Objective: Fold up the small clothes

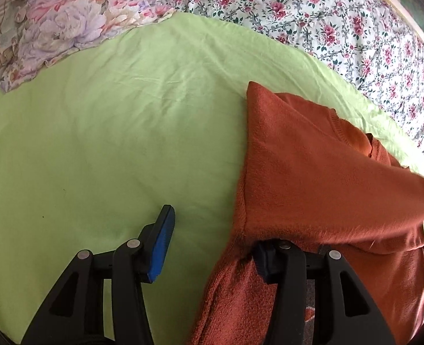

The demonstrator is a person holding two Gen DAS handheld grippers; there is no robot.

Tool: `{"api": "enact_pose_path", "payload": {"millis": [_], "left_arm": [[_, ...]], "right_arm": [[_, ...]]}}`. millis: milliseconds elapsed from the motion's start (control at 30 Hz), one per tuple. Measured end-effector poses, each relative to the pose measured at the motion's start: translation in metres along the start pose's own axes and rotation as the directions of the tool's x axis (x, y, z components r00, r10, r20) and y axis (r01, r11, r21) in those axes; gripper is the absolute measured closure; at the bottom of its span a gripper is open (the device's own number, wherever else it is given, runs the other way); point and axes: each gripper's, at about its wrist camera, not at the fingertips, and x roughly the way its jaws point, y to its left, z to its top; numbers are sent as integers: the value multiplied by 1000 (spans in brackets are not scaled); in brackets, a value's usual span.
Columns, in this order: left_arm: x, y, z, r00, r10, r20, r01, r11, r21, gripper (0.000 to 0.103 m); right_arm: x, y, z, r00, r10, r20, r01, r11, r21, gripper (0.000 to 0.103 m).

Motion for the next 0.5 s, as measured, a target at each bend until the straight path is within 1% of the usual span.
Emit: {"api": "enact_pose_path", "payload": {"millis": [67,133,200,233,300,333,367,400,433,467,500], "left_arm": [[0,-1,0,1000,4,1,-4,1000,3,52],[0,1,0,1000,-2,0,2,1000,-4,52],[0,4,0,1000,-13,-2,13,1000,-14,52],[0,5,0,1000,-18,-3,18,1000,-19,52],[-1,6,1,1000,-25,-6,25,999,-25,52],[-1,7,1,1000,-28,-7,28,999,-29,52],[-1,8,1,999,-34,-9,33,999,-35,52],[0,9,1,999,-38,-10,38,998,-40,52],[0,10,1,999,-44,-15,43,998,-42,52],[0,8,1,999,-42,-21,41,999,-36,52],[-2,7,0,999,-35,-28,35,999,-22,52]], "right_arm": [[8,-7,-9,996,-56,-69,56,998,-6,97],[21,-21,-23,982,-107,-158,108,994,-2,97],[29,-35,-34,968,-123,-217,131,991,25,97],[29,-40,-38,968,-115,-225,128,991,45,97],[25,-42,-37,969,-118,-216,130,991,43,96],[25,-40,-35,968,-131,-215,141,989,33,95],[24,-38,-34,967,-147,-210,155,988,20,90],[22,-36,-31,963,-183,-200,185,983,-6,86],[20,-37,-32,956,-213,-200,213,977,-22,85],[20,-39,-32,952,-223,-208,223,975,-22,85],[17,-44,-31,953,-214,-214,220,976,2,85]]}}
